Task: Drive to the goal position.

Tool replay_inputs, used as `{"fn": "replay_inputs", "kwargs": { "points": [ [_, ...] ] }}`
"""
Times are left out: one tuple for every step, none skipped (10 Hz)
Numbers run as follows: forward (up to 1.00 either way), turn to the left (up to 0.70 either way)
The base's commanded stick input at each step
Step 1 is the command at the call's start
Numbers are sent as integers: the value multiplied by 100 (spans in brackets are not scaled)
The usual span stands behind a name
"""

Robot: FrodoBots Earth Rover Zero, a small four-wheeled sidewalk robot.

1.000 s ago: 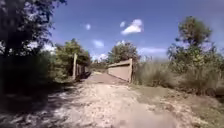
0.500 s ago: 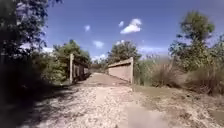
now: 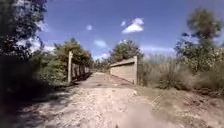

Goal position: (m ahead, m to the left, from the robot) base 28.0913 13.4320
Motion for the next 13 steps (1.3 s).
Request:
{"fn": "replay_inputs", "kwargs": {
  "points": [
    [70,0],
    [70,0],
    [70,0],
    [70,0],
    [70,0],
    [70,0],
    [70,0],
    [70,0],
    [70,0],
    [70,0],
    [70,0],
    [70,0],
    [70,0]
  ]
}}
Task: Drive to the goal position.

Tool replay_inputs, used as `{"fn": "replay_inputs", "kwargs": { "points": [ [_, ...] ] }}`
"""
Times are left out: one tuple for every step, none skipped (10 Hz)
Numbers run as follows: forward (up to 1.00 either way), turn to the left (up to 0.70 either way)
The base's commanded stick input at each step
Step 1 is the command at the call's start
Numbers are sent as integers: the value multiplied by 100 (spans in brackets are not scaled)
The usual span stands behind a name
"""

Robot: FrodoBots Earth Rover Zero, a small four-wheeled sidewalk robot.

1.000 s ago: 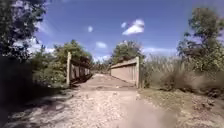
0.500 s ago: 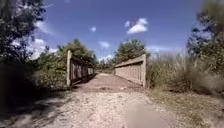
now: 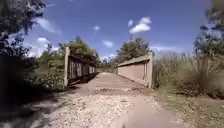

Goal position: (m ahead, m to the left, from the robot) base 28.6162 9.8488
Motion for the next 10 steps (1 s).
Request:
{"fn": "replay_inputs", "kwargs": {
  "points": [
    [70,0],
    [70,0],
    [70,0],
    [70,0],
    [70,0],
    [70,0],
    [70,0],
    [70,0],
    [70,0],
    [70,0]
  ]
}}
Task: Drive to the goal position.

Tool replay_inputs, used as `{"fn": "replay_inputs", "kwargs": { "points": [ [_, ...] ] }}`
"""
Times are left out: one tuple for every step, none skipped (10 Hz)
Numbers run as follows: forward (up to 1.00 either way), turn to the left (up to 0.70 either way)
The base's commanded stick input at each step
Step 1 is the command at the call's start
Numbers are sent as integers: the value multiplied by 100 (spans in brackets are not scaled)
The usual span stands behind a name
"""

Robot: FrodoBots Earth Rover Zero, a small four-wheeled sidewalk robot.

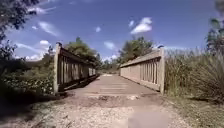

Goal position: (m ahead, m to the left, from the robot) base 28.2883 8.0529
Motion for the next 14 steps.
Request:
{"fn": "replay_inputs", "kwargs": {
  "points": [
    [70,0],
    [70,0],
    [70,0],
    [70,0],
    [70,0],
    [70,0],
    [70,0],
    [70,0],
    [70,0],
    [70,0],
    [70,0],
    [70,0],
    [70,0],
    [73,0]
  ]
}}
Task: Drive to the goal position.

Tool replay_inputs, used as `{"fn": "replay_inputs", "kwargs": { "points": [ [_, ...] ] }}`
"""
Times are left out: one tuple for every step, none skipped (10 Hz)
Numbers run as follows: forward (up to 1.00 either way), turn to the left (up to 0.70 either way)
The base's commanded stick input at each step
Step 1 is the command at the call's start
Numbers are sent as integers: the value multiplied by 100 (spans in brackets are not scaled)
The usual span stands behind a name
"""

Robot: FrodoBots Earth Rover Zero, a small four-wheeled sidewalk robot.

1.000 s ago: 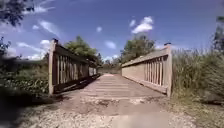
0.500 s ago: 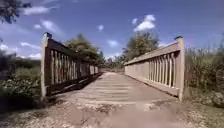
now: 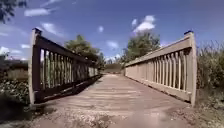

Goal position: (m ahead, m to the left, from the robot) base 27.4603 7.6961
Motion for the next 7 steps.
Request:
{"fn": "replay_inputs", "kwargs": {
  "points": [
    [83,0],
    [72,0],
    [0,0],
    [0,0],
    [0,0],
    [0,0],
    [0,0]
  ]
}}
